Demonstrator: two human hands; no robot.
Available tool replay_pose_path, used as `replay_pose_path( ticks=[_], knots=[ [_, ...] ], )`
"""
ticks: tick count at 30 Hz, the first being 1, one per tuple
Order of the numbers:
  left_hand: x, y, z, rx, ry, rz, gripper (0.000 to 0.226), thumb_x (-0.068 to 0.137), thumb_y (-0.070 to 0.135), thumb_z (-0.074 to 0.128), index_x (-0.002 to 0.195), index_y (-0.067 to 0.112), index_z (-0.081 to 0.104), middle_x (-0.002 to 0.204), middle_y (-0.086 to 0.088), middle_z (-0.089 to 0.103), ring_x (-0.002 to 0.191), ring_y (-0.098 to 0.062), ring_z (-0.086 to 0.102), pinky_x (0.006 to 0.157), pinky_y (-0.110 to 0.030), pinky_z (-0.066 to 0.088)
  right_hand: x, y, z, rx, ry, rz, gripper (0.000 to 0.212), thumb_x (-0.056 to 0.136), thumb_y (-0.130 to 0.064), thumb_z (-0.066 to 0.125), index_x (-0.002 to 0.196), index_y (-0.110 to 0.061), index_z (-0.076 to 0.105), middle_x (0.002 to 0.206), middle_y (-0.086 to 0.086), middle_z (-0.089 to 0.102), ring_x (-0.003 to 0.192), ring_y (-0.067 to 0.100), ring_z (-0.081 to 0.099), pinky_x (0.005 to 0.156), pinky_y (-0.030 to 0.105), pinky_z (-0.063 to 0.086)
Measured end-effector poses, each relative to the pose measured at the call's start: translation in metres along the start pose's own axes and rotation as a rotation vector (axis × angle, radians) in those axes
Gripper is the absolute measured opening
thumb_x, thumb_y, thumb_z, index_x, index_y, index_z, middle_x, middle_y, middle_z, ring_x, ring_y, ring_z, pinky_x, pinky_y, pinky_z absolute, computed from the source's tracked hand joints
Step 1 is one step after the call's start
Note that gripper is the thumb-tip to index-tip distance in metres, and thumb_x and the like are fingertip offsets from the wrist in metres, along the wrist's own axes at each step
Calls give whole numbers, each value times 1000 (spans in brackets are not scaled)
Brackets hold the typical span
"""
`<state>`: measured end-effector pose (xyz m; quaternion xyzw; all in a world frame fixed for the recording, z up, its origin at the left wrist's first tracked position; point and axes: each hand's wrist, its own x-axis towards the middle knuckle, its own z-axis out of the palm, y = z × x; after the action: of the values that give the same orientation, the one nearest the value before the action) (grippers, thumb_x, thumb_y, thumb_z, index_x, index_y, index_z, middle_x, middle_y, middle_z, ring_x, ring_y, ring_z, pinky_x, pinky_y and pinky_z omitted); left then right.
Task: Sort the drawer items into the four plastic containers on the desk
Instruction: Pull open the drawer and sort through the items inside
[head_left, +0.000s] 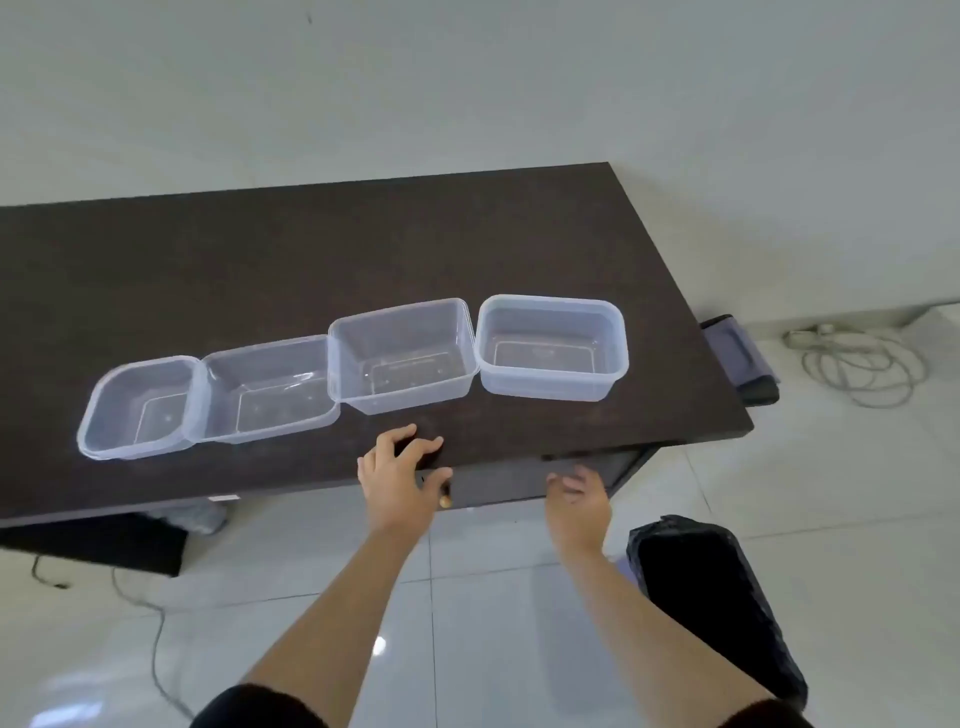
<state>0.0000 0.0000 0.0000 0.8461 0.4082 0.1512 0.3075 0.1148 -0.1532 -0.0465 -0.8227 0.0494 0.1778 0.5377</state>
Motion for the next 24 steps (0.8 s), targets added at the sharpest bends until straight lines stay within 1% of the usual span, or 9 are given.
replay_pose_path(
  ticks=[2, 5, 7, 9, 11, 13, 18, 21, 24],
  knots=[
    [4, -3, 6, 0, 78, 9, 36, 70, 18, 81, 104, 25, 72, 124, -1, 54, 110, -26, 50, 108, -55, 27, 12, -4, 12, 128, 62, 8, 21, 86, -7, 61, 104, -13, 54, 94, 8, 61, 73, 17, 57, 71, 26, 43],
    [6, -7, 7, 21, 105, 7, 37, 69, 21, 82, 103, 28, 72, 123, 3, 54, 110, -24, 49, 105, -35, 22, 25, -6, 27, 200, 63, 8, 28, 79, 10, 54, 101, -7, 57, 83, 8, 59, 73, 17, 54, 64, 12, 41],
    [7, -11, 8, 21, 103, 8, 37, 69, 23, 82, 103, 31, 71, 123, 7, 53, 112, -21, 46, 102, -28, 17, 29, -1, 35, 220, 88, 27, 18, 77, 13, 52, 88, 0, 57, 79, 10, 55, 72, 19, 47, 58, 6, 36],
    [8, -13, 8, 22, 112, 23, 37, 69, 24, 82, 103, 32, 71, 123, 10, 51, 113, -19, 44, 101, -26, 15, 33, 4, 43, 243, 113, 13, 21, 77, 13, 51, 75, -8, 54, 69, 6, 49, 66, 17, 40, 64, 14, 33],
    [7, -14, 10, 18, 114, 28, 37, 70, 24, 82, 103, 33, 71, 123, 11, 51, 114, -18, 43, 101, -26, 14, 37, 8, 49, 303, 142, -5, 28, 78, 14, 51, 73, -14, 54, 61, -3, 44, 60, 13, 35, 70, 17, 31],
    [8, -15, 10, 19, 123, 38, 36, 70, 25, 82, 104, 32, 70, 123, 11, 51, 114, -18, 43, 102, -26, 13, 43, 12, 52, 337, 155, -7, 28, 79, 13, 52, 72, -14, 54, 60, -5, 41, 58, 11, 34, 70, 16, 31],
    [7, -16, 13, 22, 144, 61, 35, 73, 25, 80, 105, 31, 70, 125, 10, 51, 117, -19, 42, 103, -26, 12, 51, 21, 53, 363, 147, -43, 23, 77, 15, 53, 81, -7, 58, 62, -5, 50, 55, -1, 48, 68, 4, 40],
    [6, -18, 14, 23, 160, 69, 34, 74, 25, 79, 106, 32, 70, 125, 10, 51, 117, -20, 42, 103, -26, 13, 57, 22, 52, 345, 128, -76, 24, 73, 14, 54, 82, -8, 59, 66, -5, 56, 61, 3, 52, 67, 15, 44],
    [6, -16, 15, 19, 167, 63, 34, 75, 26, 78, 107, 32, 69, 126, 11, 50, 119, -19, 41, 104, -25, 12, 57, 22, 48, 324, 110, -111, 23, 73, 11, 59, 75, -12, 58, 68, -1, 59, 64, 10, 54, 67, 18, 46]
  ],
)
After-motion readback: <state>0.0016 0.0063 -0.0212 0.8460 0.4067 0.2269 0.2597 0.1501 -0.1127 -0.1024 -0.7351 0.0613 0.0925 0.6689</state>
